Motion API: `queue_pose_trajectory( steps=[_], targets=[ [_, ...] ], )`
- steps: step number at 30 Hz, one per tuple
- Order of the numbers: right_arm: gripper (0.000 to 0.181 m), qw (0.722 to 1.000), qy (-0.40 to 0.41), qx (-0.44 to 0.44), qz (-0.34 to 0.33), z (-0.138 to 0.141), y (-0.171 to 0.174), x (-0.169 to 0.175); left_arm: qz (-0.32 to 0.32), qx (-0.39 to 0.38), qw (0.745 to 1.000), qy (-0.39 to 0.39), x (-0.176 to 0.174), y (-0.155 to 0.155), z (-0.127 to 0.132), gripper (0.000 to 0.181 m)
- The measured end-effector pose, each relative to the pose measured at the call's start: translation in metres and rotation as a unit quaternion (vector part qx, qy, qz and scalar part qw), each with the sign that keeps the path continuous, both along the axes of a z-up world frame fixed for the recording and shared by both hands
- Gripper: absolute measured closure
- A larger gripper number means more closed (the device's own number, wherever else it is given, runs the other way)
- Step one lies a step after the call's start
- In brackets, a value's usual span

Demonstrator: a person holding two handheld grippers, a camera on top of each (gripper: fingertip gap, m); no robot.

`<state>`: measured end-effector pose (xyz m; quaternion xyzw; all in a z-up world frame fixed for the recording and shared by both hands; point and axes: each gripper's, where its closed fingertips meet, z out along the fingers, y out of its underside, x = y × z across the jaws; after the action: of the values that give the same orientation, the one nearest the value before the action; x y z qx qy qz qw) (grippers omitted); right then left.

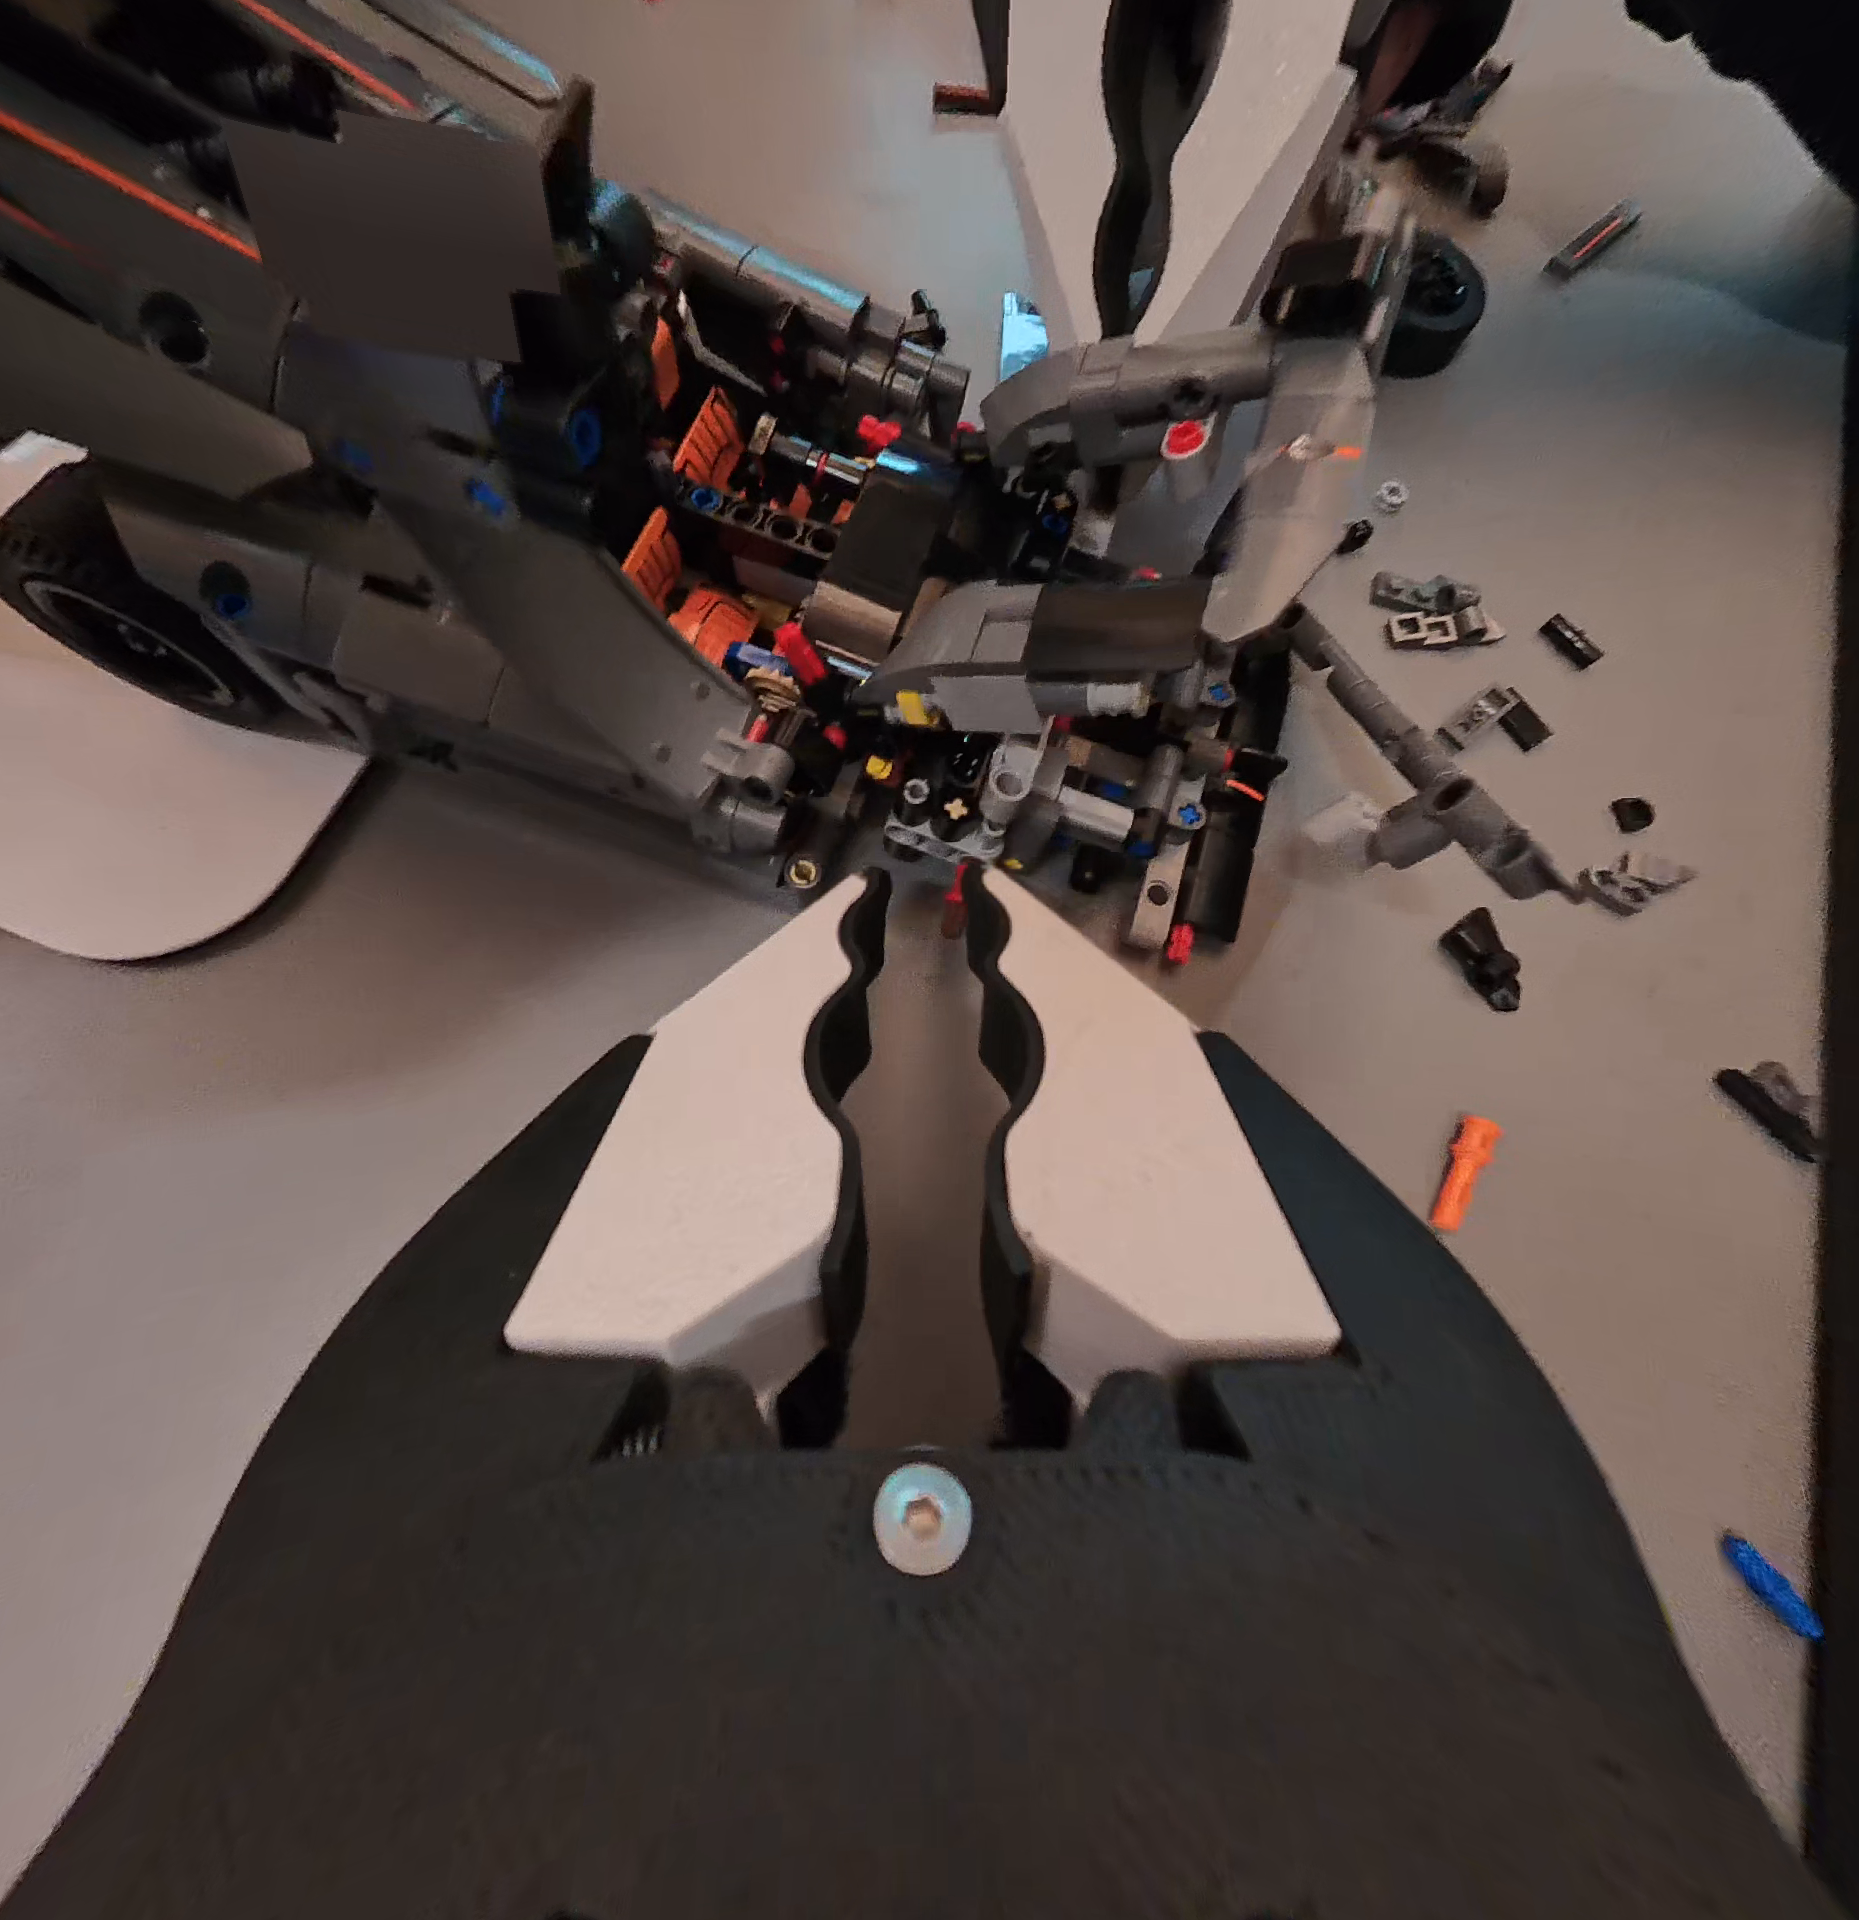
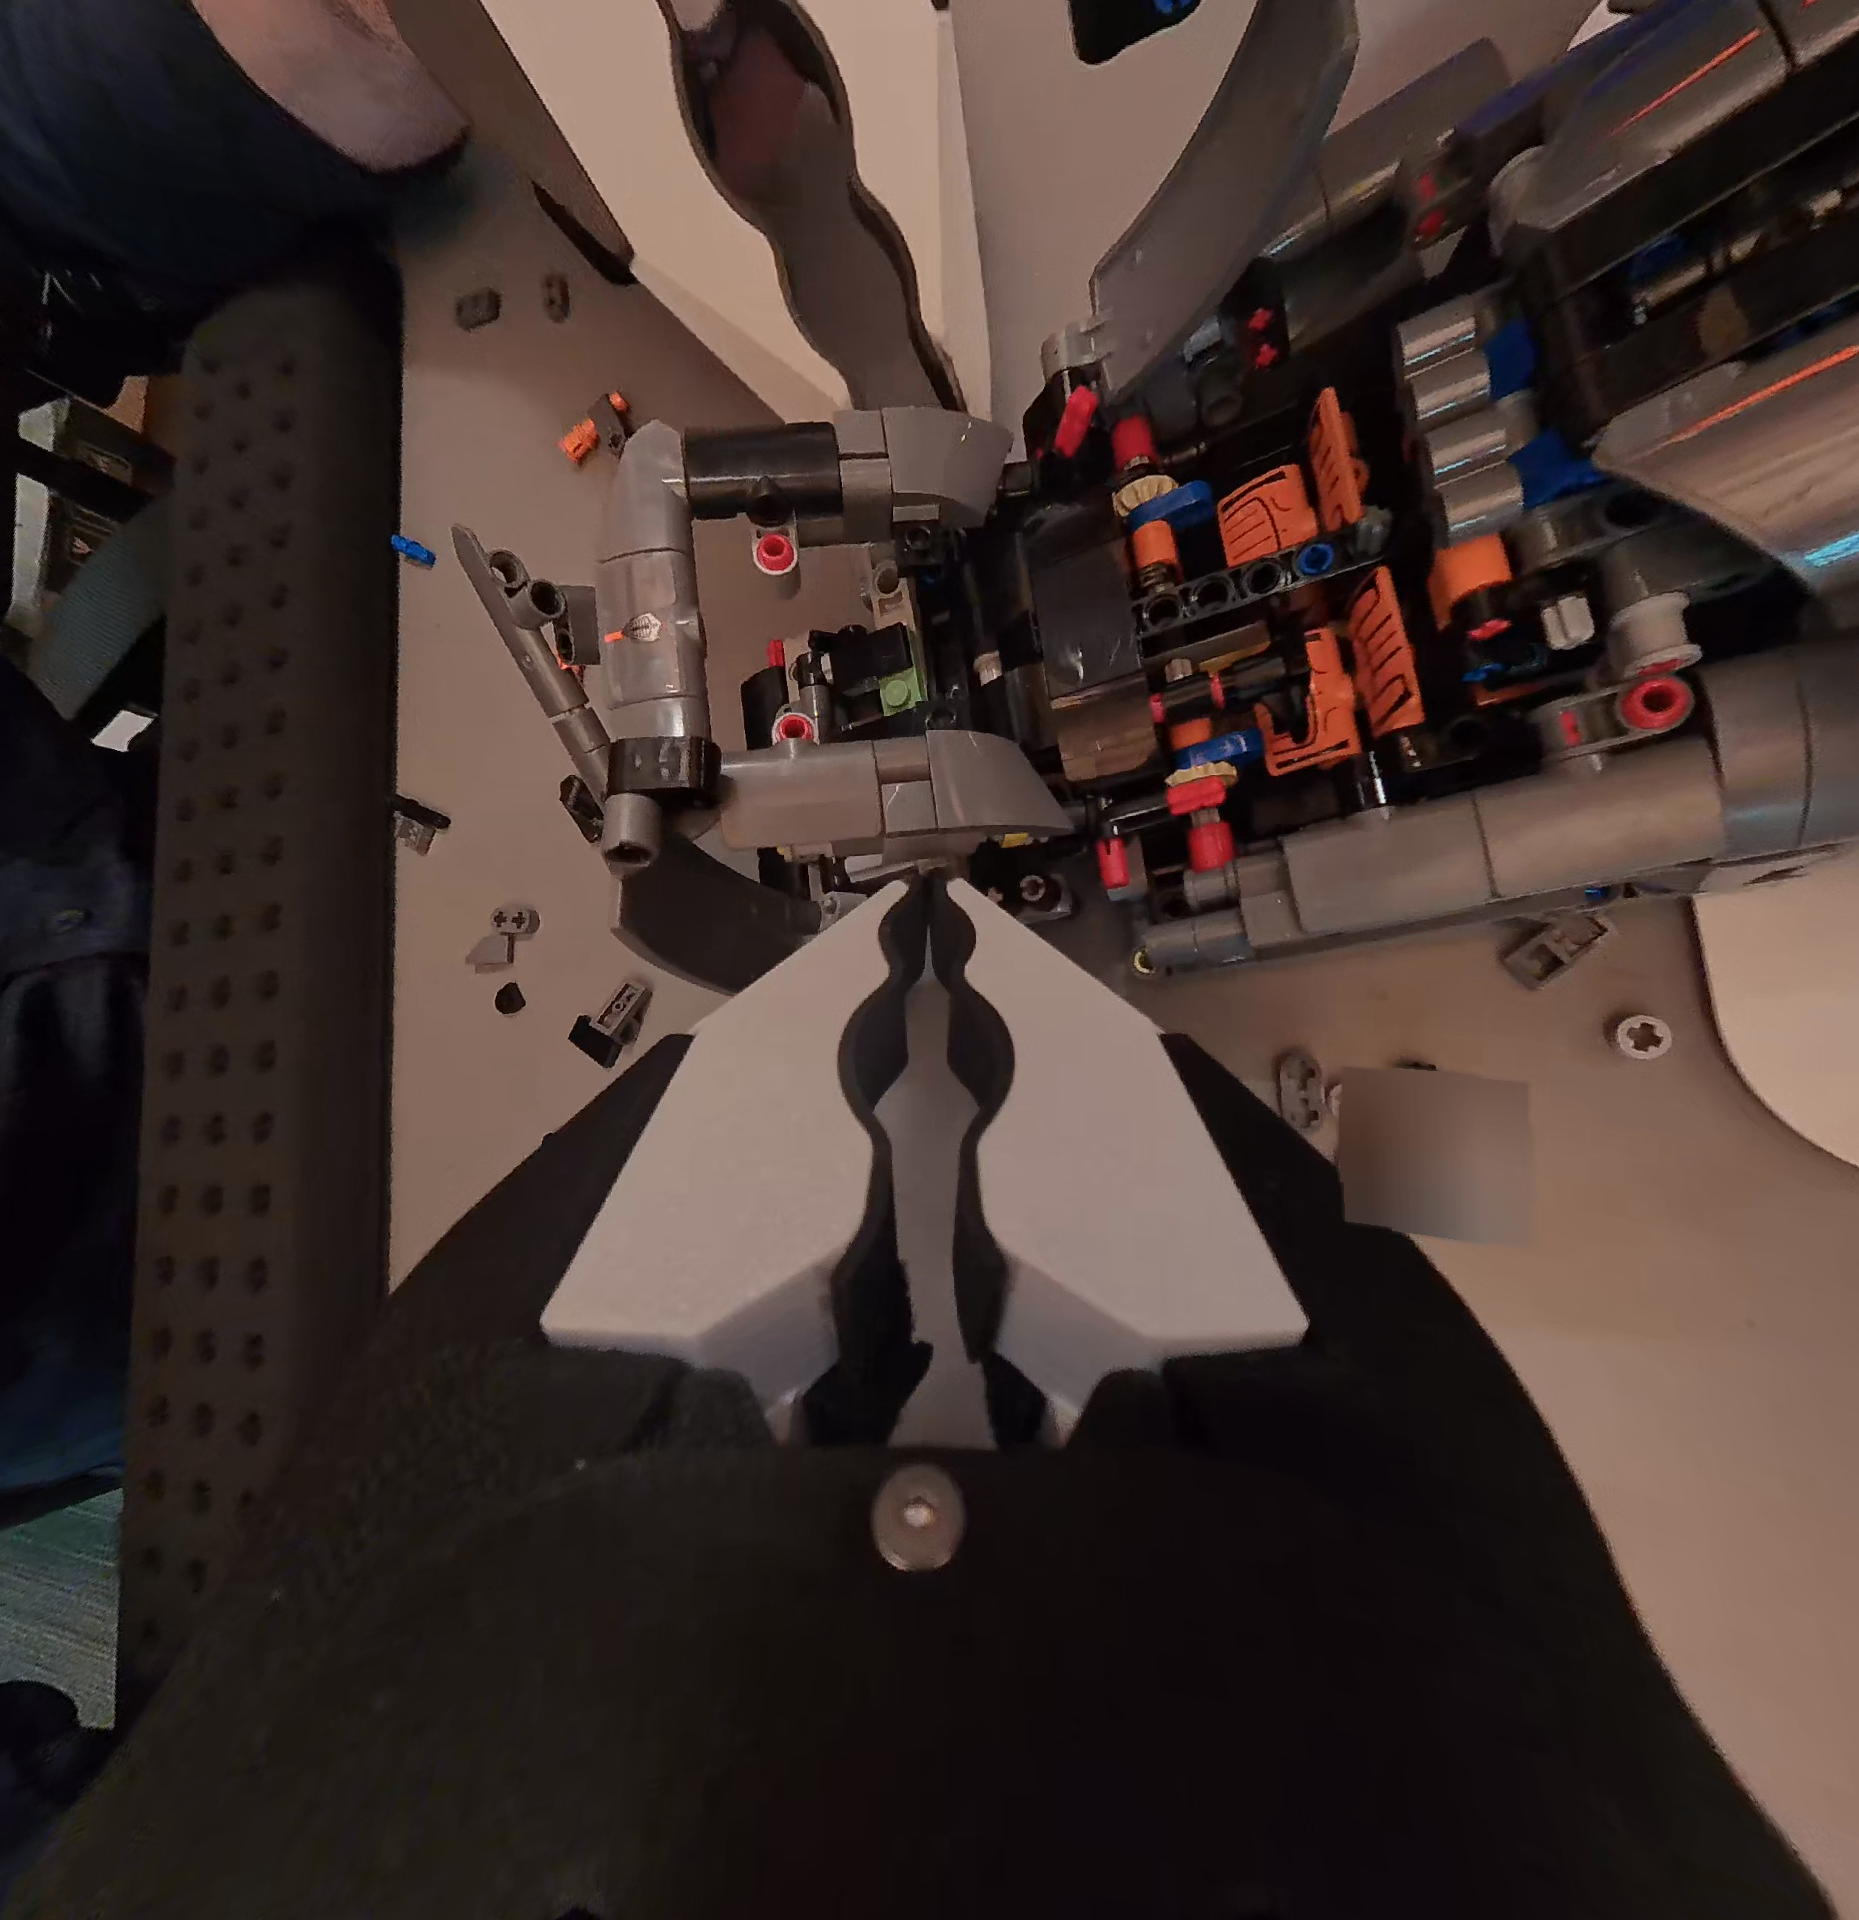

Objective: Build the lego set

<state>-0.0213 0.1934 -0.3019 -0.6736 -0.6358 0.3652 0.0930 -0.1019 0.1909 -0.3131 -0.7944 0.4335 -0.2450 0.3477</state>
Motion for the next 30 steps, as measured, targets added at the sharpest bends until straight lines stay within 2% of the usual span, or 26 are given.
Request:
queue_pose_trajectory(
  steps=[13,21,25,30],
  targets=[
    [0.177,1.000,-0.009,0.023,-0.004,0.009,0.005,0.009,-0.023,0.007,1.000,0.001,0.016,-0.005,-0.008,0.173],
    [0.181,0.993,0.029,0.109,-0.023,0.063,0.013,0.021,-0.033,0.009,0.999,-0.003,0.025,-0.008,-0.008,0.174],
    [0.179,0.986,0.058,0.156,0.017,0.085,-0.007,0.013,-0.042,0.011,0.999,-0.003,0.030,-0.012,-0.008,0.175],
    [0.165,0.976,0.031,0.206,0.059,0.075,-0.024,0.001,-0.043,0.015,0.999,-0.002,0.032,-0.013,-0.008,0.175]
  ],
)
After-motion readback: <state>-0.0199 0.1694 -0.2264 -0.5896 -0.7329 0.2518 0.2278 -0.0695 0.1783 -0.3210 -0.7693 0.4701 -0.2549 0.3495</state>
